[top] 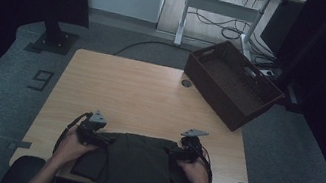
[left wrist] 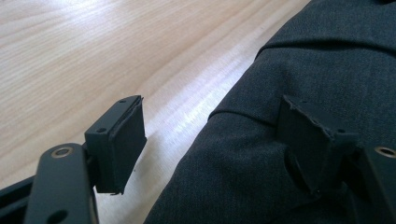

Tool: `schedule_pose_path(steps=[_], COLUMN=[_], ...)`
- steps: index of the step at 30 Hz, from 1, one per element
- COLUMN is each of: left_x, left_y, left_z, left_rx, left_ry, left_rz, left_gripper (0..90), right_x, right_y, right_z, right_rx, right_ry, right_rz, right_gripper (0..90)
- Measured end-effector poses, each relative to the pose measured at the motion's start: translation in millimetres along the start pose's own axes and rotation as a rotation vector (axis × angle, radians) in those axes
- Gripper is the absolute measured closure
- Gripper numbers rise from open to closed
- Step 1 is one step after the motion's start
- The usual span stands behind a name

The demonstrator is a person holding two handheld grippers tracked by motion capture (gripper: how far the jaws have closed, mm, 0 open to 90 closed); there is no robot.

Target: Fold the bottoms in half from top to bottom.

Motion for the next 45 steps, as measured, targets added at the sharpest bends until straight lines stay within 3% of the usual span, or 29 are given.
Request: schedule_pose_path(steps=[9,19,23,28,32,40,43,45], left_x=[17.9,12.9,9.6,10.8,9.0,5.6,5.7,4.0], left_y=[-12.2,-7.1,-5.0,-9.3,-10.0,-9.4,-7.9,-4.7], left_z=[10.6,15.2,18.8,12.1,6.2,4.4,7.1,12.7], left_rx=[-0.014,0.017,0.025,-0.011,-0.018,-0.013,-0.007,0.016], left_ry=[-0.025,-0.091,-0.074,-0.031,-0.014,-0.019,-0.026,-0.045], left_rz=[-0.013,0.021,0.015,-0.020,-0.013,0.009,-0.004,0.000], left_gripper=[24.4,21.4,20.2,20.0,19.7,19.6,19.5,19.3], right_x=[-13.3,-13.2,-12.0,-13.2,-11.2,-5.0,-5.4,-6.5], right_y=[-14.1,-12.0,-9.3,-9.7,-8.8,0.3,1.9,3.1], right_z=[11.1,12.6,15.0,11.4,5.3,-2.7,-2.1,0.6], right_rx=[-0.018,-0.036,-0.032,-0.042,-0.037,-0.041,-0.043,-0.040], right_ry=[0.042,0.060,0.045,0.033,0.036,0.015,0.010,0.029], right_rz=[0.012,0.024,0.025,0.054,0.043,0.052,0.061,0.055], right_gripper=[18.1,18.0,18.2,18.6,18.5,18.5,19.7,20.8])
Point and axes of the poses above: each handheld gripper's, and its own axes: z roughly backward along the jaws, y roughly out of its top, x roughly to its right, the point moved 10 cm from there along -z, roughly forward along the jaws
